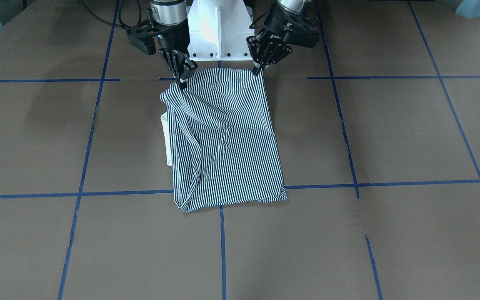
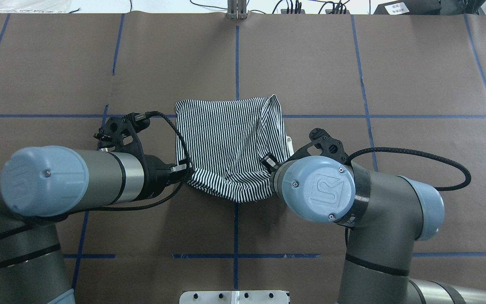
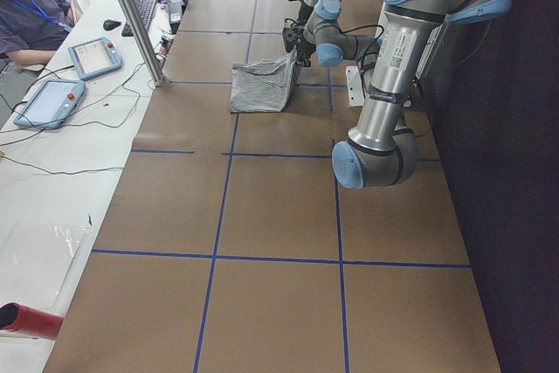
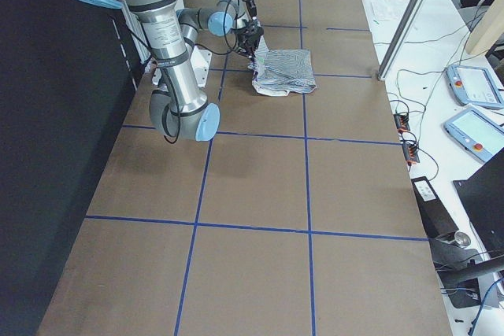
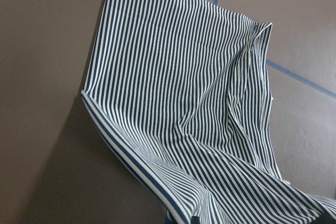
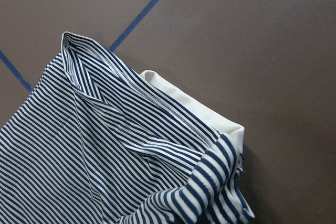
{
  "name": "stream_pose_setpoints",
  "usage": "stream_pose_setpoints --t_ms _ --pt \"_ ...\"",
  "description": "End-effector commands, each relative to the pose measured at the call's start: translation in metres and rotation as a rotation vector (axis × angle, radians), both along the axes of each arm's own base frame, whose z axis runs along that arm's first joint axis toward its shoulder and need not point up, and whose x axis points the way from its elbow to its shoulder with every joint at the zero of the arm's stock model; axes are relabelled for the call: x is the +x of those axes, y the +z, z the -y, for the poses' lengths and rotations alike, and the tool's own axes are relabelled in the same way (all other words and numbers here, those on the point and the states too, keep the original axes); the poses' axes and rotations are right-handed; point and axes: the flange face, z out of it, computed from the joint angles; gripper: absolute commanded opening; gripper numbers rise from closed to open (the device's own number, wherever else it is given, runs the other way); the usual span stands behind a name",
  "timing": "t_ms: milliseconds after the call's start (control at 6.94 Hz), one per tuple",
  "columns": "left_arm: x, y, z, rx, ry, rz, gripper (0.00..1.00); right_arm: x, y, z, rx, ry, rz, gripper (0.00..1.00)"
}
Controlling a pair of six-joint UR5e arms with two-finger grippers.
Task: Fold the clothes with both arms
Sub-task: 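Lift the near edge with both grippers and fold it over the far half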
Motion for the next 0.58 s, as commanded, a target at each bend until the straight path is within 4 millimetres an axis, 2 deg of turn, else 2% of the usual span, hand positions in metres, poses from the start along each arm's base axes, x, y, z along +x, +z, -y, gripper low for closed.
stream_pose_setpoints --t_ms 0,288,432 --pt "0.002 0.008 0.07 0.036 -0.076 0.07 0.0 -0.017 -0.008 0.074 0.019 0.076 -0.009 0.0" --pt "0.016 0.013 0.114 0.04 -0.107 0.127 0.0 -0.045 -0.006 0.144 0.027 0.122 -0.045 0.0" --pt "0.024 0.023 0.138 0.056 -0.117 0.153 0.0 -0.067 0.008 0.174 0.04 0.133 -0.045 0.0"
